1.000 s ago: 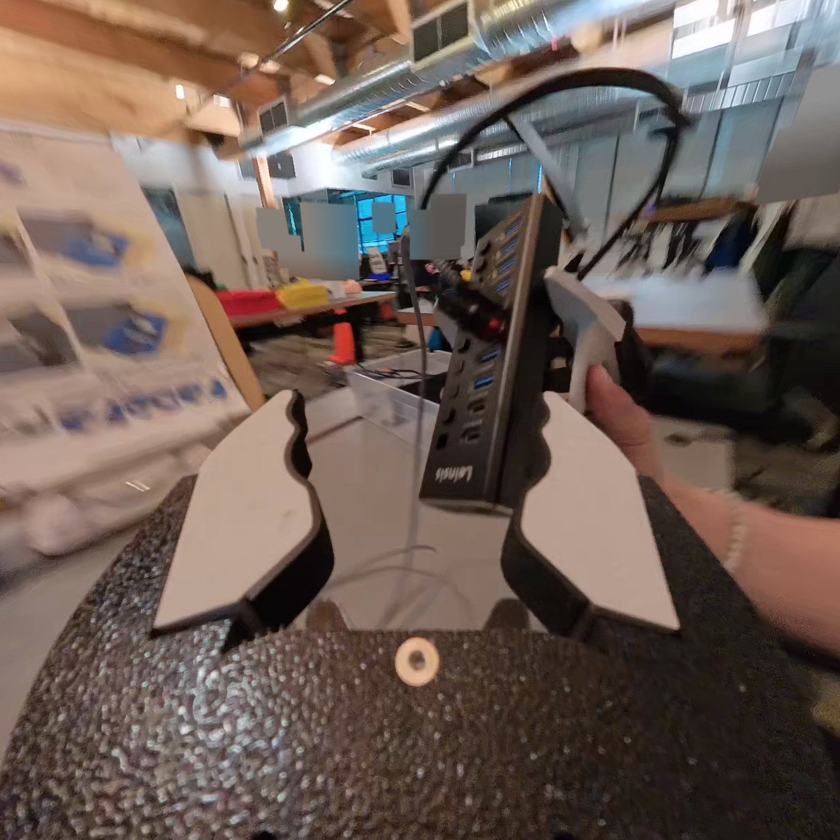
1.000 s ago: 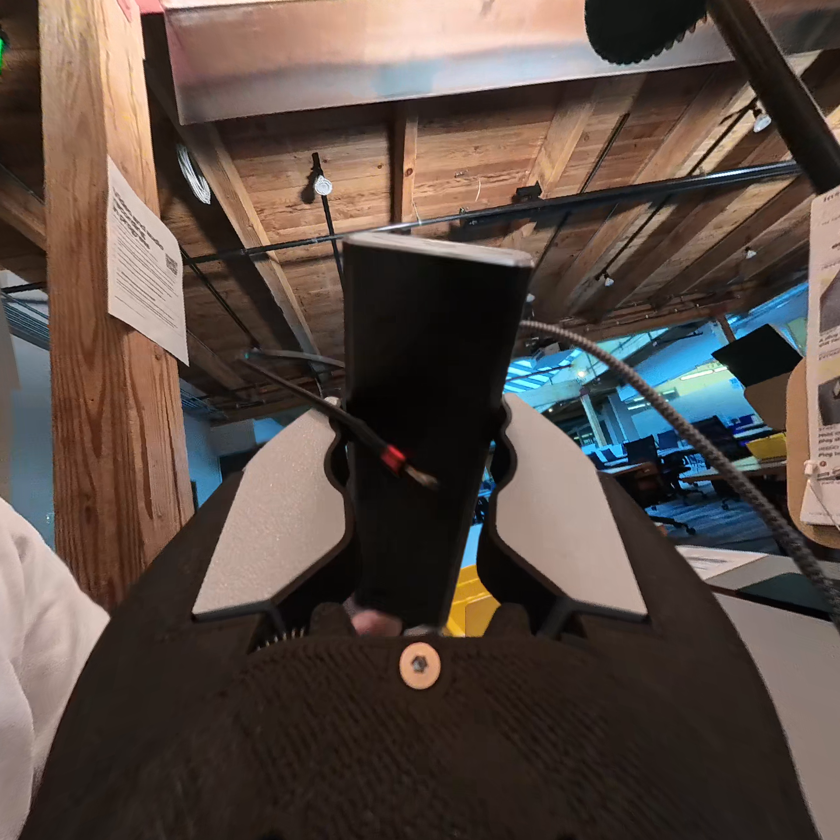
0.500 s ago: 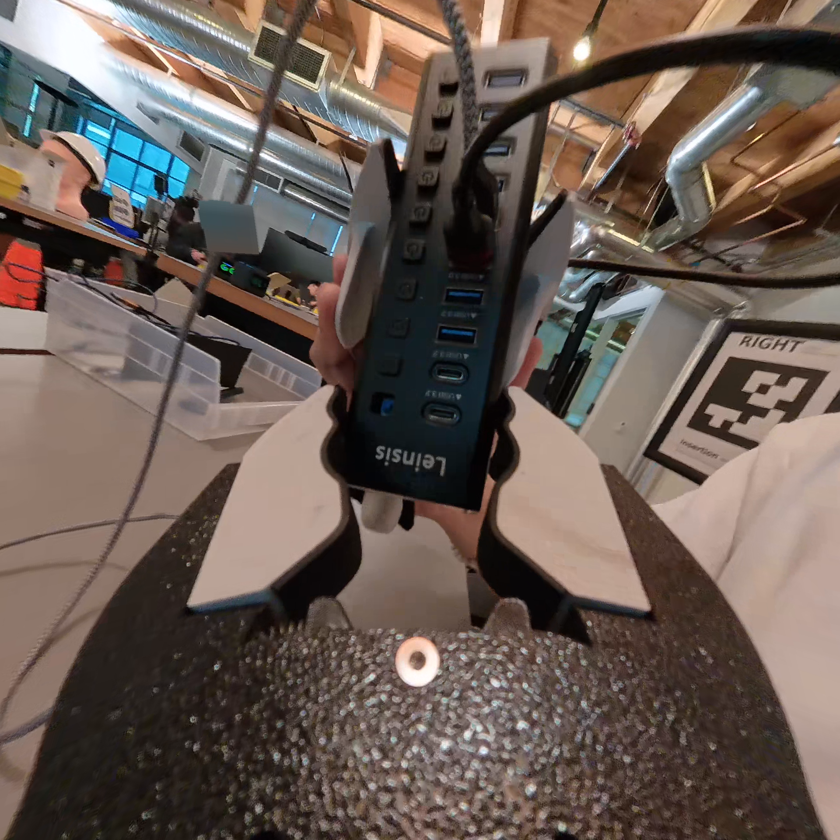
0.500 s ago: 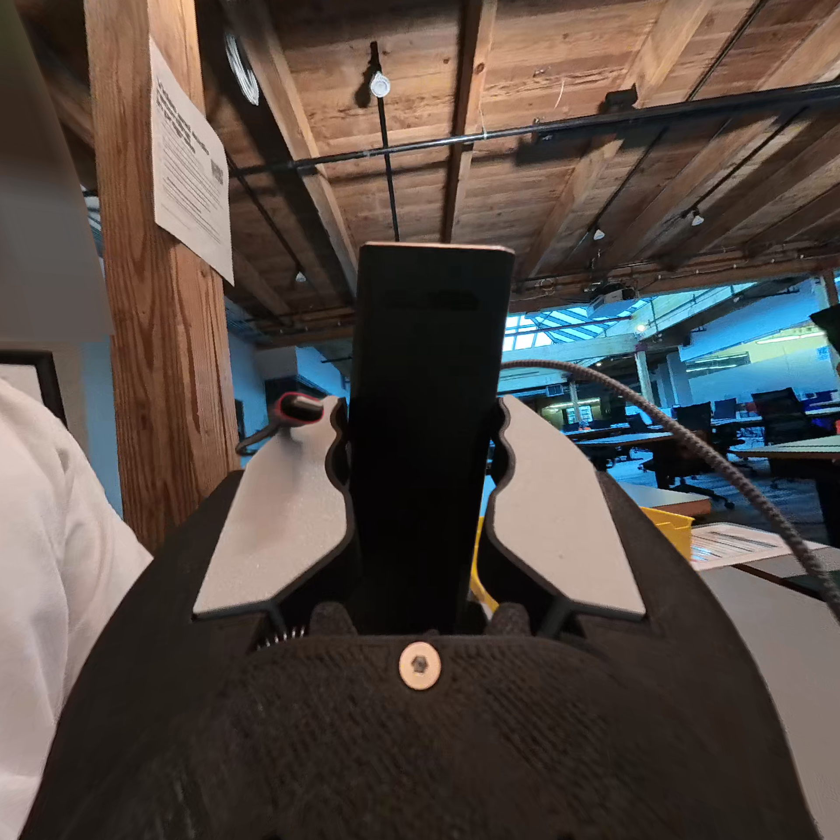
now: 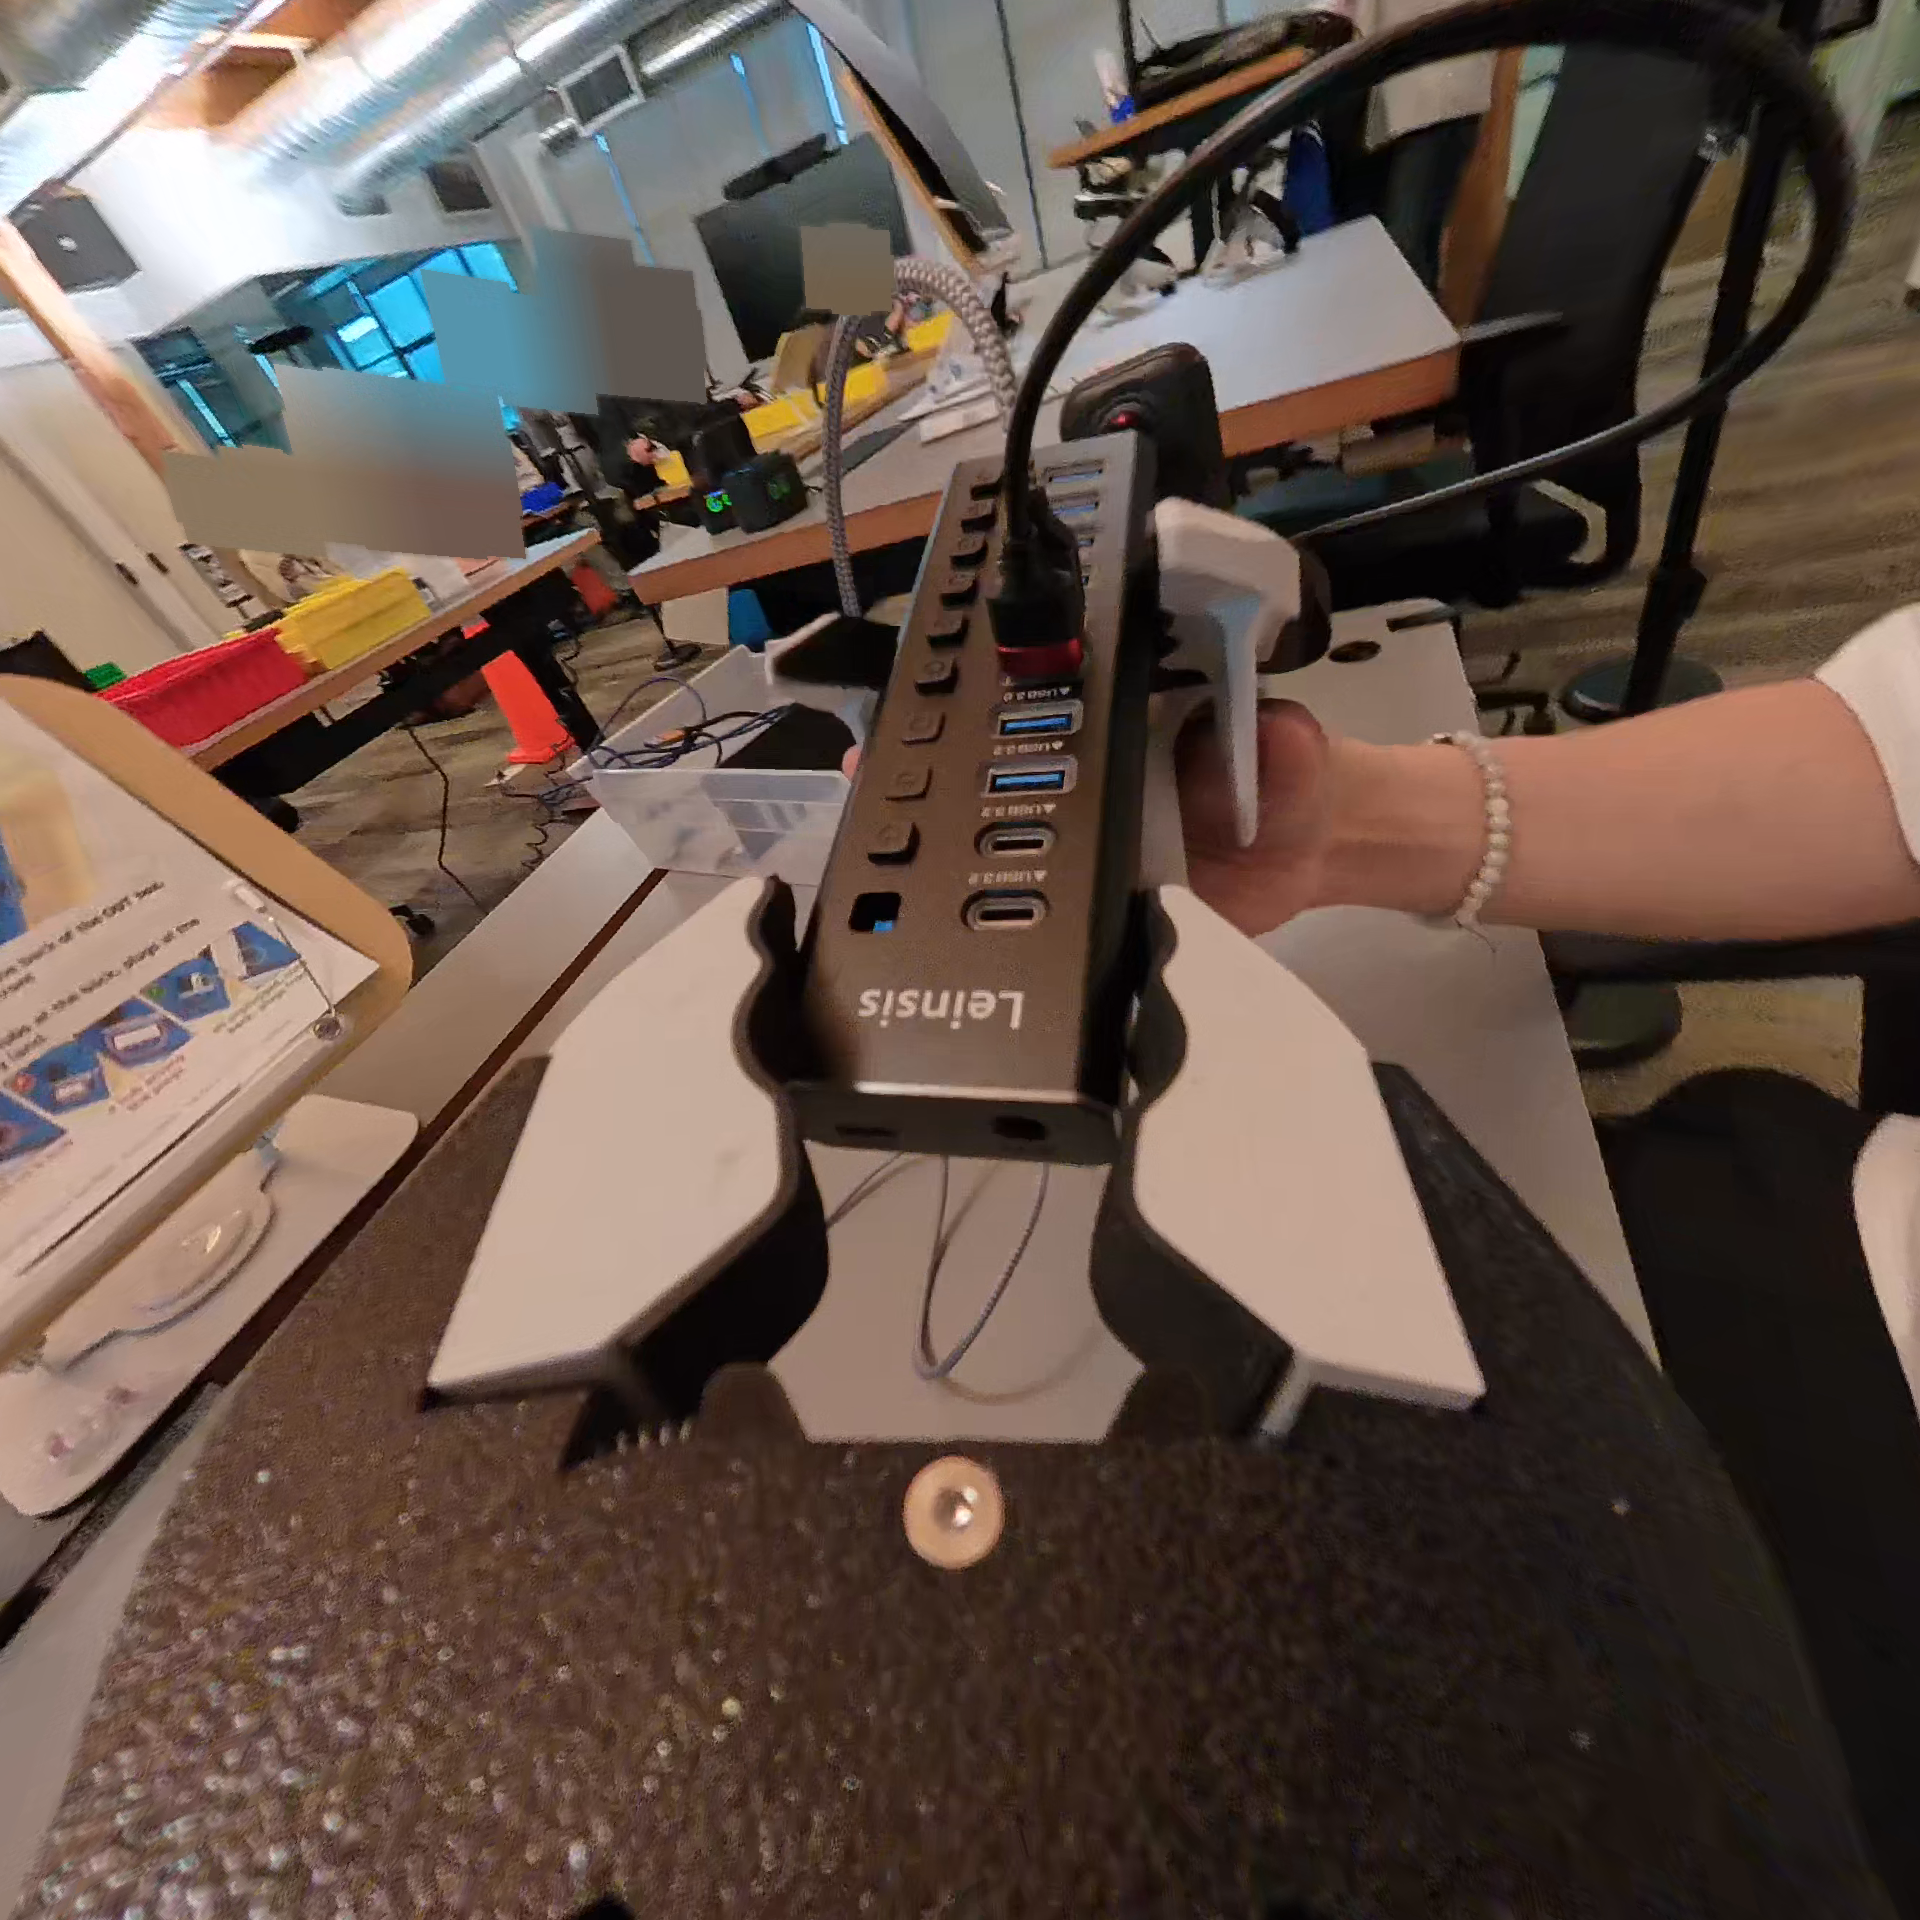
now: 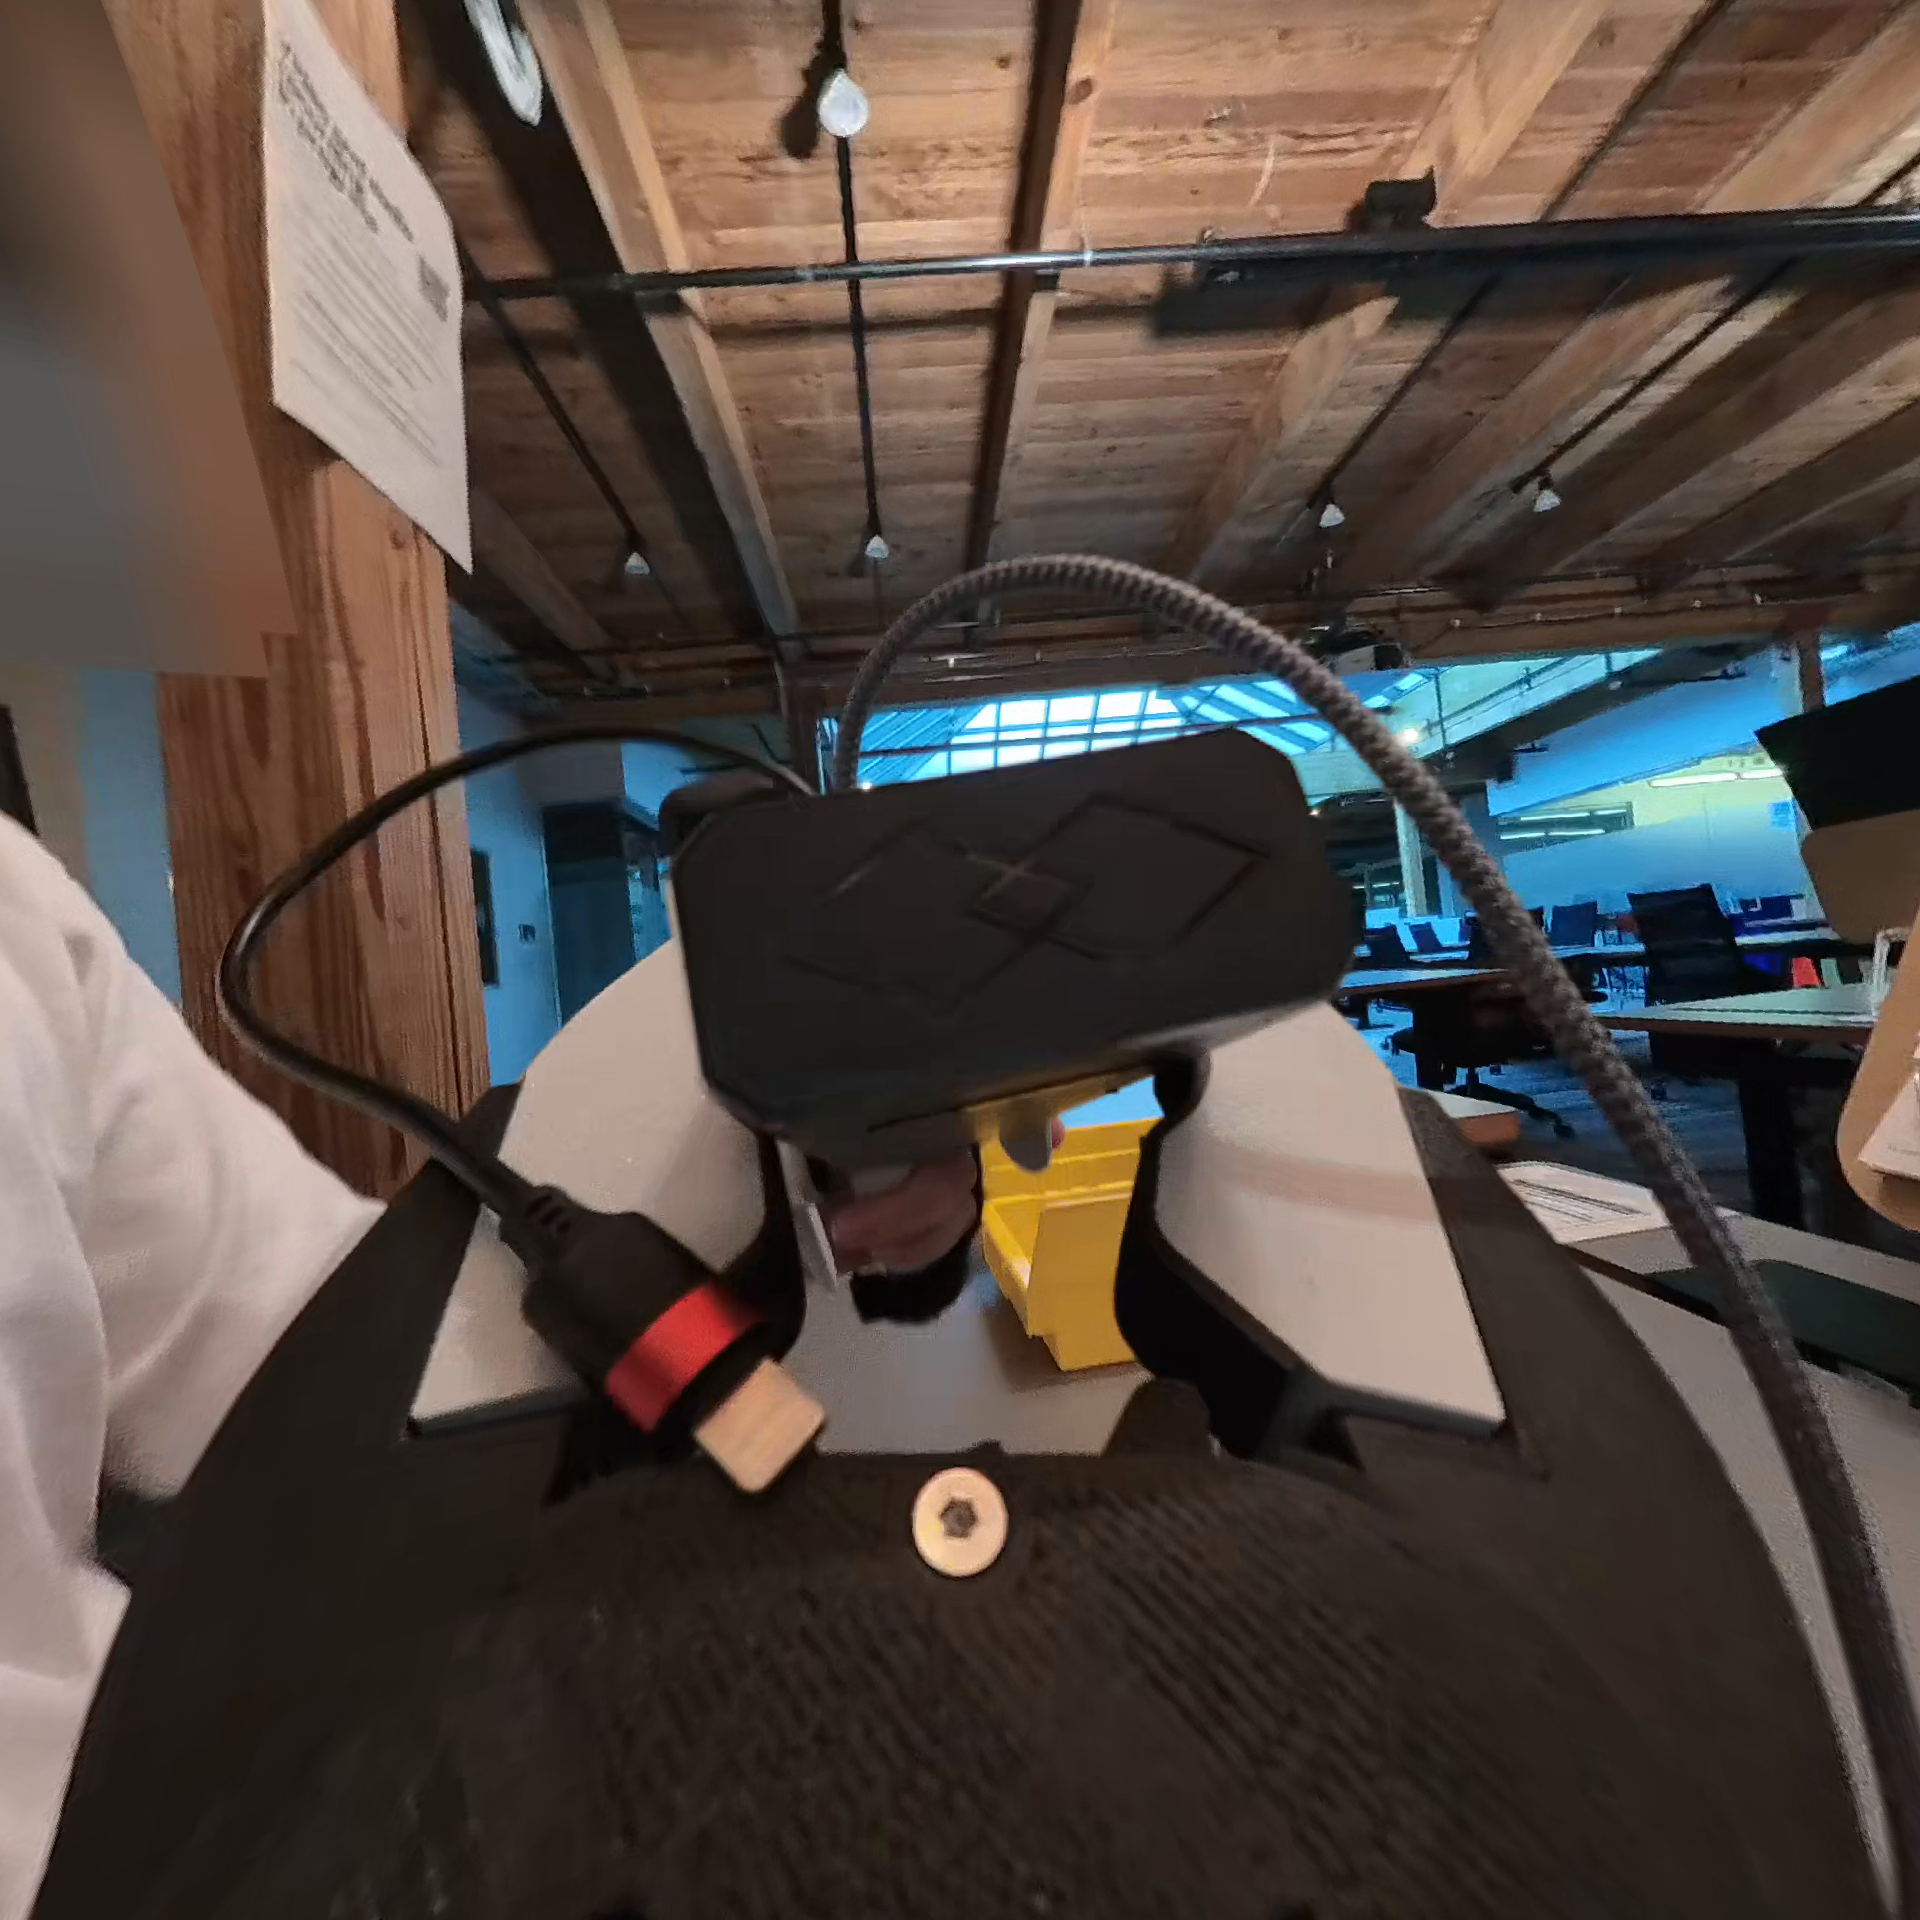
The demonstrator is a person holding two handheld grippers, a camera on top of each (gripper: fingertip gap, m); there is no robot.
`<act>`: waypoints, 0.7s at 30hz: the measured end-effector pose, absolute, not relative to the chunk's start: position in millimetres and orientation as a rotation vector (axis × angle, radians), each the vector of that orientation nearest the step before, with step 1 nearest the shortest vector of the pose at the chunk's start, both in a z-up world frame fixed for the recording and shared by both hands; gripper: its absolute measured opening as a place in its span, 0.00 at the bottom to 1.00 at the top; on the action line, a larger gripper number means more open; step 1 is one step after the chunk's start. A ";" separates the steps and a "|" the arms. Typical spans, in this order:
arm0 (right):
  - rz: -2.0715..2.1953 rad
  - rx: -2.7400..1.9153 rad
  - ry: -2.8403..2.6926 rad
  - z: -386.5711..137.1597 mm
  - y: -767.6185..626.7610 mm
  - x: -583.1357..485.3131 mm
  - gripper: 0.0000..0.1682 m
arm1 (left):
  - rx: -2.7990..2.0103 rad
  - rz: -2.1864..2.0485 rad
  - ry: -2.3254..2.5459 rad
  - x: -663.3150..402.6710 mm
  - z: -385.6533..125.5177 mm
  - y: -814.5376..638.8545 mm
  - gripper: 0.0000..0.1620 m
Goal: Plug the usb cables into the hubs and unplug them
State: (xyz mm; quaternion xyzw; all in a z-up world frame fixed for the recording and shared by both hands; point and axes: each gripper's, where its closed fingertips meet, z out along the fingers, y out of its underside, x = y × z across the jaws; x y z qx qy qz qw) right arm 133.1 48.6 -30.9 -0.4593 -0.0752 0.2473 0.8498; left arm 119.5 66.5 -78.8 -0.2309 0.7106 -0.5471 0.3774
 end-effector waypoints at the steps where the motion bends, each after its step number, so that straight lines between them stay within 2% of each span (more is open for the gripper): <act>1: 0.508 -0.991 -0.199 -35.3 48.7 130.1 0.45 | -0.570 -1.388 1.846 118.1 -77.6 67.0 0.38; 2: 0.496 -1.034 -0.254 -42.3 49.7 125.8 0.44 | -0.554 -1.377 1.883 116.9 -77.8 68.1 0.38; 3: 0.485 -1.080 -0.293 -49.0 51.3 122.7 0.57 | -0.542 -1.366 1.917 116.1 -78.5 69.4 0.38; 4: 0.485 -1.091 -0.311 -51.0 51.2 120.5 0.48 | -0.532 -1.356 1.943 116.1 -79.3 70.7 0.38; 5: 0.493 -1.077 -0.317 -49.8 50.1 118.6 0.70 | -0.522 -1.351 1.964 116.5 -80.0 71.5 0.38; 6: 0.497 -1.082 -0.316 -50.0 51.3 117.3 0.69 | -0.515 -1.353 1.988 116.8 -80.5 71.6 0.38; 10: 0.391 -1.081 -0.274 -51.8 60.5 119.6 0.99 | -0.520 -1.414 2.062 119.8 -78.8 67.6 0.38; 13: 0.404 -0.969 -0.209 -39.1 54.4 123.1 0.71 | -0.533 -1.483 2.062 122.5 -73.8 62.7 0.38; 14: 0.417 -0.957 -0.187 -36.7 54.0 124.1 0.41 | -0.537 -1.513 2.051 122.9 -71.2 62.0 0.38; 19: 0.521 -0.897 -0.057 -27.7 51.7 136.6 0.42 | -0.566 -1.733 1.874 127.9 -52.5 58.0 0.36; 21: 0.557 -0.873 -0.041 -25.3 47.4 142.0 0.42 | -0.662 -1.870 1.724 133.3 -47.4 59.5 0.45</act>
